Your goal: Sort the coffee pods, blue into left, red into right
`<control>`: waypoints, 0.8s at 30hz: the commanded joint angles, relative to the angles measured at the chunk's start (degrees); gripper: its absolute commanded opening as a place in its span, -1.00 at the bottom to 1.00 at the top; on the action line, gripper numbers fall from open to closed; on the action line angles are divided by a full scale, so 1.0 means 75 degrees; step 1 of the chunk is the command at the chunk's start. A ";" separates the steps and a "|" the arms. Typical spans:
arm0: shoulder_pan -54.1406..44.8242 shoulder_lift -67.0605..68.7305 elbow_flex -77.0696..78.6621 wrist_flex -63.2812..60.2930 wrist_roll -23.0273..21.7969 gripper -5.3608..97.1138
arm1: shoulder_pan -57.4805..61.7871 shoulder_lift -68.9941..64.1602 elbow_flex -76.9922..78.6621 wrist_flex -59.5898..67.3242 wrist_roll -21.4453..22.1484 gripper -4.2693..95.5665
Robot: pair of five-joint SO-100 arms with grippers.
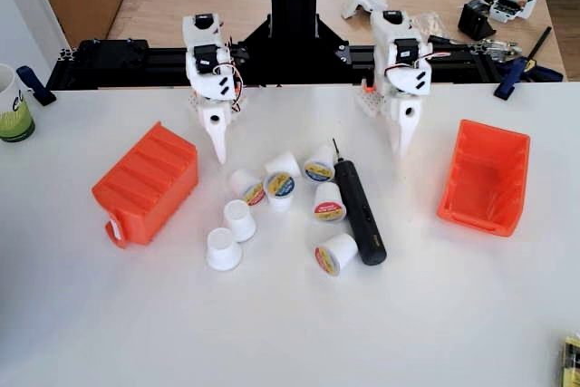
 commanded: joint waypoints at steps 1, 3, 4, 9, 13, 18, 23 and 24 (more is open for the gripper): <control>-0.0047 0.0023 0.0293 0.0023 -0.0703 -0.99 | 0.0035 0.0316 0.0246 0.0293 -0.0059 -0.41; -0.0047 0.0023 0.0293 0.0023 -0.0703 -0.99 | 0.0035 0.0316 0.0246 0.0293 -0.0059 -0.41; -0.0047 0.0023 0.0293 0.0023 -0.0703 -0.99 | 0.0035 0.0316 0.0246 0.0293 -0.0059 -0.41; -0.0047 0.0023 0.0293 0.0023 -0.0703 -0.99 | 0.0035 0.0316 0.0246 0.0293 -0.0059 -0.41; -0.0047 0.0023 0.0293 0.0023 -0.0703 -0.99 | 0.0035 0.0316 0.0246 0.0293 -0.0059 -0.41; -0.0047 0.0023 0.0293 0.0023 -0.0703 -0.99 | 0.0035 0.0316 0.0246 0.0293 -0.0059 -0.41; -0.0094 0.0023 0.0293 0.0023 -0.0691 -0.99 | 0.0035 0.0316 0.0246 0.0293 -0.0059 -0.41; -0.0059 0.0023 0.0293 0.0023 -0.0691 -0.99 | 0.0047 0.0316 0.0246 0.0293 -0.0059 -0.33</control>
